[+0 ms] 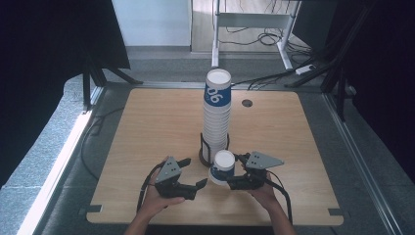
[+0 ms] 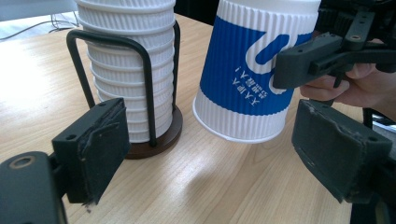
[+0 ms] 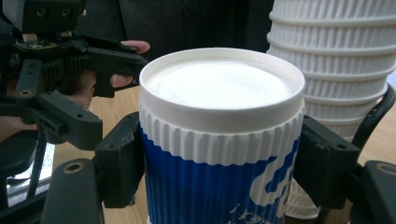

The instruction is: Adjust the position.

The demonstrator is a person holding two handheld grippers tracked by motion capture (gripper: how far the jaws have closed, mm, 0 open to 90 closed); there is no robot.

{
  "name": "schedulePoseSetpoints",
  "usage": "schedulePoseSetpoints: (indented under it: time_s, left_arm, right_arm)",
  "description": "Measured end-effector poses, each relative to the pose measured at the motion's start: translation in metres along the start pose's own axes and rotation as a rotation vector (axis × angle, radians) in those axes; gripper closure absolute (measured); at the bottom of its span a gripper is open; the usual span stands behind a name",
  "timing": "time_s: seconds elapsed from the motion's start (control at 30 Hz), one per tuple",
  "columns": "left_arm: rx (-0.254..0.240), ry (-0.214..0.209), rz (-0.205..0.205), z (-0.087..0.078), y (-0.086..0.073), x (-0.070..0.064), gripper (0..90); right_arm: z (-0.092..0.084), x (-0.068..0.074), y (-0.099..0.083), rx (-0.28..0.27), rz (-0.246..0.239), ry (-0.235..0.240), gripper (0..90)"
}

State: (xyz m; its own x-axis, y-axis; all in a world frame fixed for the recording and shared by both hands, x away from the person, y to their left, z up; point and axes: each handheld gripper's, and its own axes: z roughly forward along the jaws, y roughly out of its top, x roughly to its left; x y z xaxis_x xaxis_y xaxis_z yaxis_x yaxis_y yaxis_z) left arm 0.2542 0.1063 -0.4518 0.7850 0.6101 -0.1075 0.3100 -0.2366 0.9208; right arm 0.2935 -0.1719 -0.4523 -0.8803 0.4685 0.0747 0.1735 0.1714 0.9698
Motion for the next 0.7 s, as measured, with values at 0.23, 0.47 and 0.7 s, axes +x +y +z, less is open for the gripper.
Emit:
schedulePoseSetpoints:
  time_s: [0.23, 0.47, 0.7]
  left_arm:
    - [0.011, -0.004, 0.006, 0.007, 0.0, -0.007, 11.0]
    - [0.018, -0.01, 0.027, 0.011, 0.0, -0.012, 10.1]
    - [0.037, -0.026, 0.043, 0.018, -0.002, -0.017, 7.6]
  right_arm:
    - [-0.005, -0.001, 0.002, -0.023, 0.006, -0.005, 25.8]
    - [-0.001, 0.005, 0.004, -0.019, -0.006, 0.01, 25.7]
    - [0.005, 0.013, 0.007, -0.041, 0.02, 0.054, 25.7]
